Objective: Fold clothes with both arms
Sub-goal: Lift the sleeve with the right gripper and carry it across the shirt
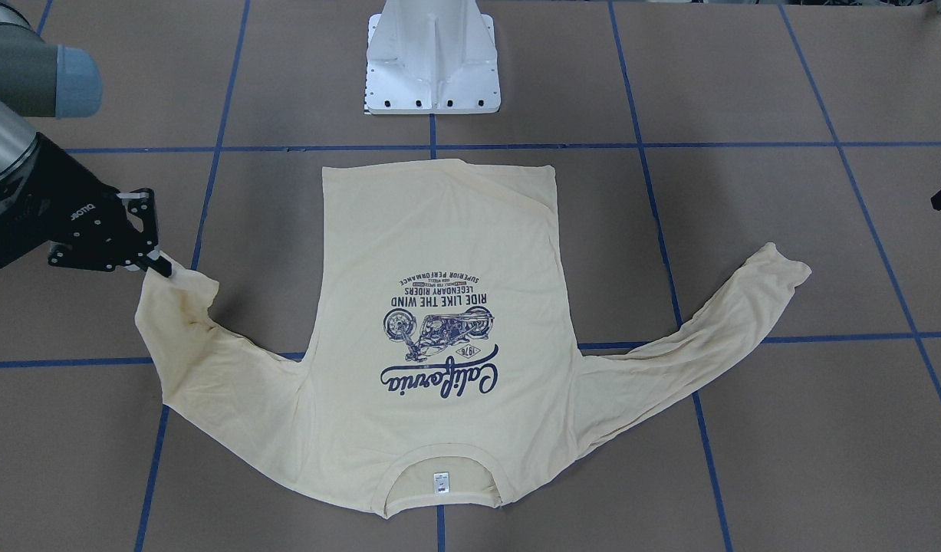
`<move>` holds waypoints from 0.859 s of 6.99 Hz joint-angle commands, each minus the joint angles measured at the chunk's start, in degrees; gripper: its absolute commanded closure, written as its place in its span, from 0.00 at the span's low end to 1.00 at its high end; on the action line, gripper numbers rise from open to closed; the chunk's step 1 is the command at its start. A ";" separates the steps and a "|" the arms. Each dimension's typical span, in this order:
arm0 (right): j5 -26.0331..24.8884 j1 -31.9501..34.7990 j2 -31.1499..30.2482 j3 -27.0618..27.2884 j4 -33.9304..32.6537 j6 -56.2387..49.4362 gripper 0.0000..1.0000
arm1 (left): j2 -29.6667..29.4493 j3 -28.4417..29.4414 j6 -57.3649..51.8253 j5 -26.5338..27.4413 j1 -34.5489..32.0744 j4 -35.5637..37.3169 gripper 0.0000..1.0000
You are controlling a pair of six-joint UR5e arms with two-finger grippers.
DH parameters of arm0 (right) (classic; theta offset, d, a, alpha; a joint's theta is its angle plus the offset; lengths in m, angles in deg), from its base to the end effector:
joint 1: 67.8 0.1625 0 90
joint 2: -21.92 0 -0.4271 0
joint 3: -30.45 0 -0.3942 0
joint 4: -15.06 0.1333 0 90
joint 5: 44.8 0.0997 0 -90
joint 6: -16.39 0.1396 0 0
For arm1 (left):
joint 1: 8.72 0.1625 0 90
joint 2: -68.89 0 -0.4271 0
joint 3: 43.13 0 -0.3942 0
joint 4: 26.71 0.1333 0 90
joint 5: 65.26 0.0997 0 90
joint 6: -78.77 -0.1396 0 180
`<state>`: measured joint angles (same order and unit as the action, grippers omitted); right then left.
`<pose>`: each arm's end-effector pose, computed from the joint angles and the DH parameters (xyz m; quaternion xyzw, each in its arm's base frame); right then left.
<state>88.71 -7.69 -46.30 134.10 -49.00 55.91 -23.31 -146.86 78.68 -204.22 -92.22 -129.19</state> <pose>-0.2749 -0.5529 0.2916 0.2082 -0.5319 -0.1214 0.8118 0.0318 -0.5265 0.5143 0.2005 0.4136 0.1522 0.8750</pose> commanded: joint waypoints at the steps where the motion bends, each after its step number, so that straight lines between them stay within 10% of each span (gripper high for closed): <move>1: 0.09 -3.57 13.49 -5.69 -0.54 0.21 1.00 | 0.09 0.46 0.00 0.18 0.00 0.00 0.01; 6: -17.37 -18.26 33.14 -33.83 0.34 -0.23 1.00 | 0.17 1.78 0.18 0.27 0.00 0.18 0.01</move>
<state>75.31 -23.12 -16.06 105.56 -48.78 55.75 -23.13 -145.42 78.84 -203.96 -92.22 -129.02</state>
